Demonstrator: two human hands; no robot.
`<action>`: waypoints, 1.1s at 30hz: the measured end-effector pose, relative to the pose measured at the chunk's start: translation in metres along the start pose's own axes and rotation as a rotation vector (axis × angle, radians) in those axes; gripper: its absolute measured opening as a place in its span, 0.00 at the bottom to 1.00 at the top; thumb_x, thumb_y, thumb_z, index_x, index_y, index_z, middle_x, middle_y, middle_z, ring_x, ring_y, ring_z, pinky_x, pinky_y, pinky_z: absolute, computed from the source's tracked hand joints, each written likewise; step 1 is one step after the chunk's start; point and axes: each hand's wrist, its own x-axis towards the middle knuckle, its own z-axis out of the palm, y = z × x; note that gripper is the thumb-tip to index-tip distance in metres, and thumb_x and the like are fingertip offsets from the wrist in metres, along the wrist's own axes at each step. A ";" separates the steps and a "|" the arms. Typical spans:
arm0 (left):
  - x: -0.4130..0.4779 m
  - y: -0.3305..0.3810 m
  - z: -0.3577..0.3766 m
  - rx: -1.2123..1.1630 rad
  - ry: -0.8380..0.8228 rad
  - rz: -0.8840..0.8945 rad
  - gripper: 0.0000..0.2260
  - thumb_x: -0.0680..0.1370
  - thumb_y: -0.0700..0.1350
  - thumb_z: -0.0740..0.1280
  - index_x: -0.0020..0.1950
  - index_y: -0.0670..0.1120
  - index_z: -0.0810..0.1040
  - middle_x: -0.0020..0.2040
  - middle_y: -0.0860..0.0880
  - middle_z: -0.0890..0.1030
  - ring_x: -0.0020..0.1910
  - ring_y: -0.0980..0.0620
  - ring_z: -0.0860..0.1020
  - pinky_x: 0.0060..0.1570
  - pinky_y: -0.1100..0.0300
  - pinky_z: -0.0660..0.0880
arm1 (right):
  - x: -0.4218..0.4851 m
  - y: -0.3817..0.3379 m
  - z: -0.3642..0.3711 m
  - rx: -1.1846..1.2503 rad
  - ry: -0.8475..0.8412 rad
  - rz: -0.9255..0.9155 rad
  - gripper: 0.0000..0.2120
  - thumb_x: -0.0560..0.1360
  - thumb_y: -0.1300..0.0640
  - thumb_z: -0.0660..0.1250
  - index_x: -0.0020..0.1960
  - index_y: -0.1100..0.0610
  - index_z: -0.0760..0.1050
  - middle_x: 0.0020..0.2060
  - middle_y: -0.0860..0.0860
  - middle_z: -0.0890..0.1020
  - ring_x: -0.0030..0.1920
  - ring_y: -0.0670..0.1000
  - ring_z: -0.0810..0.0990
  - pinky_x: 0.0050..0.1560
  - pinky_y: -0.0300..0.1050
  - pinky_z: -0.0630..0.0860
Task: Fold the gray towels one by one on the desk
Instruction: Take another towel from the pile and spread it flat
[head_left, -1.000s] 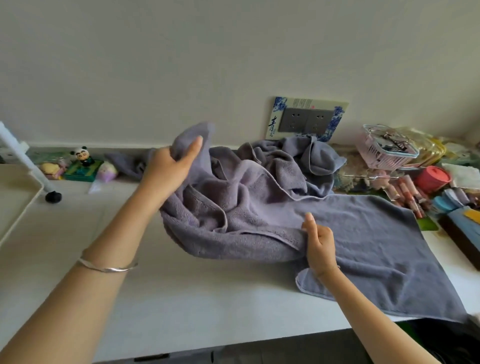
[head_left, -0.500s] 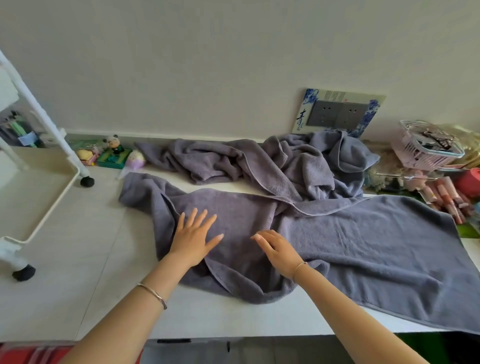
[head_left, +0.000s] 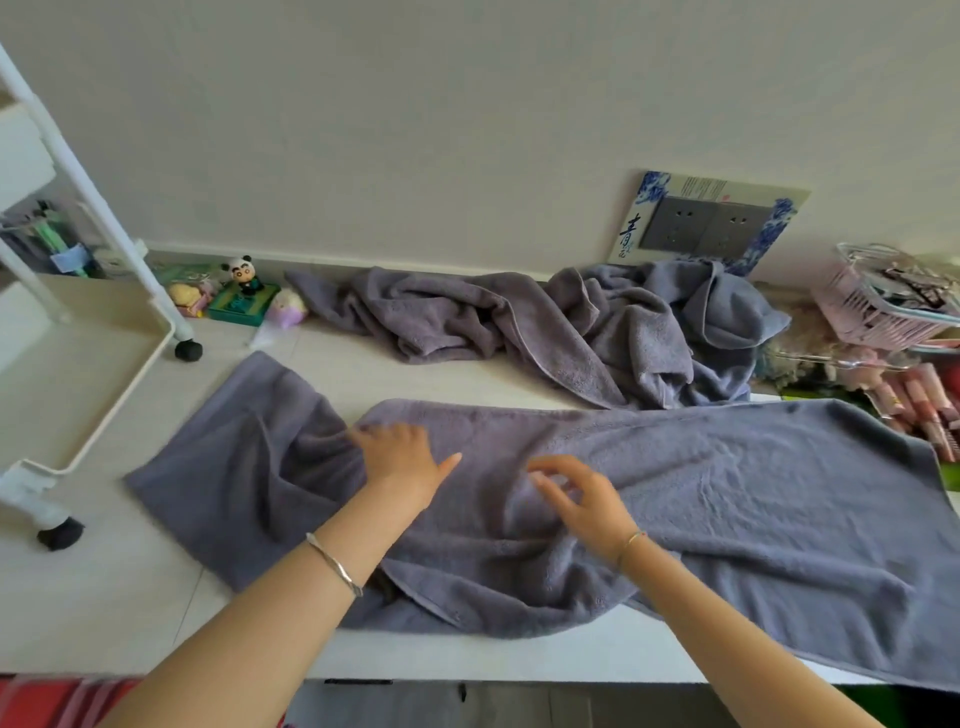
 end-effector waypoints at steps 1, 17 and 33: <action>0.007 0.006 -0.002 -0.069 0.138 0.119 0.31 0.79 0.65 0.45 0.74 0.45 0.59 0.74 0.44 0.63 0.71 0.41 0.63 0.69 0.40 0.56 | 0.006 0.002 -0.011 0.019 0.078 0.024 0.06 0.77 0.54 0.66 0.51 0.44 0.77 0.51 0.42 0.80 0.50 0.39 0.77 0.55 0.40 0.73; 0.110 0.035 -0.009 -0.624 0.730 0.243 0.02 0.77 0.40 0.65 0.48 0.43 0.77 0.45 0.45 0.78 0.46 0.41 0.75 0.48 0.50 0.67 | 0.023 0.100 -0.091 -0.163 0.333 0.190 0.23 0.79 0.49 0.60 0.73 0.49 0.64 0.74 0.47 0.62 0.74 0.48 0.60 0.73 0.50 0.59; 0.014 0.116 0.096 -0.330 0.280 0.307 0.30 0.77 0.65 0.47 0.74 0.52 0.63 0.74 0.51 0.65 0.72 0.40 0.64 0.65 0.33 0.58 | -0.039 0.122 -0.070 -0.592 0.104 0.257 0.29 0.76 0.34 0.40 0.75 0.41 0.48 0.75 0.41 0.46 0.76 0.46 0.42 0.74 0.45 0.35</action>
